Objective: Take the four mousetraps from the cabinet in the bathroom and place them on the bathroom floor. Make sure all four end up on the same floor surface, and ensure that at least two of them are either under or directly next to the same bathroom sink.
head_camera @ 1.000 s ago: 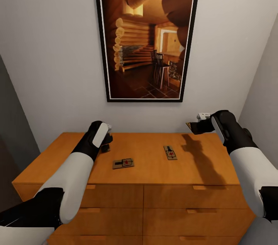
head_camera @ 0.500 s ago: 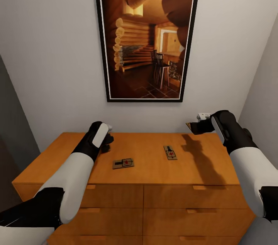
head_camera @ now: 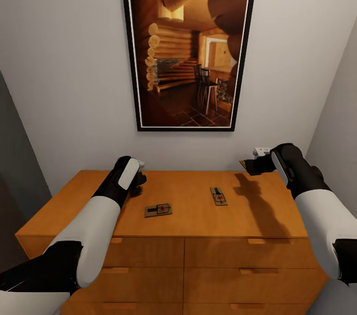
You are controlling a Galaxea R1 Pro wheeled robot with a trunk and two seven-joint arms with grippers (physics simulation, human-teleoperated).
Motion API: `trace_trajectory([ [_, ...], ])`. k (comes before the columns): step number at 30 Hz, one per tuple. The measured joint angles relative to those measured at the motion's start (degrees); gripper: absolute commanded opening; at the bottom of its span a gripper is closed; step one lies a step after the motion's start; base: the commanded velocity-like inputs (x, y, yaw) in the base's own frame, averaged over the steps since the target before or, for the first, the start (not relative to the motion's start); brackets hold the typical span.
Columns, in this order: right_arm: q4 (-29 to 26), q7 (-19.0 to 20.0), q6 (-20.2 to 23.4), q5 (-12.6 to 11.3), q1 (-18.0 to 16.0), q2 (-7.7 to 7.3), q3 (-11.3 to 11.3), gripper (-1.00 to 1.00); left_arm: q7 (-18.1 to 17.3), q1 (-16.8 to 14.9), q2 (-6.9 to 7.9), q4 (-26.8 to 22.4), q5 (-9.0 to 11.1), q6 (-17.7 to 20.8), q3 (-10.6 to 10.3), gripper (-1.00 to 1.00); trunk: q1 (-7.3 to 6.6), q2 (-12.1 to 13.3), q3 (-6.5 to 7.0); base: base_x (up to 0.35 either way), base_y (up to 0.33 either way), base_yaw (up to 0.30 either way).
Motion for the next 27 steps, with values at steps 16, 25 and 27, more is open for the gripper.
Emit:
trace_trajectory([
  [16, -0.1, 0.0, -0.6, 0.4, 1.7, -0.33, 0.0, -1.00, -0.2, 0.0, 0.08, 3.2, -0.5, 0.7, 0.4, 1.00, 0.00, 0.0, 0.02, 0.000, 0.000, 0.000],
  [25, -0.2, -0.1, -0.6, 0.4, 1.7, -0.40, 0.1, -1.00, 0.4, 0.0, 0.00, 3.3, -0.3, 0.7, 0.3, 1.00, -0.01, 0.0, 0.02, 0.000, 0.000, 0.000],
  [27, -0.2, -0.1, -0.6, 0.4, 1.7, -0.40, 0.1, -1.00, 0.4, 0.0, 0.00, 3.3, -0.3, 0.7, 0.3, 1.00, -0.01, 0.0, 0.02, 0.000, 0.000, 0.000],
])
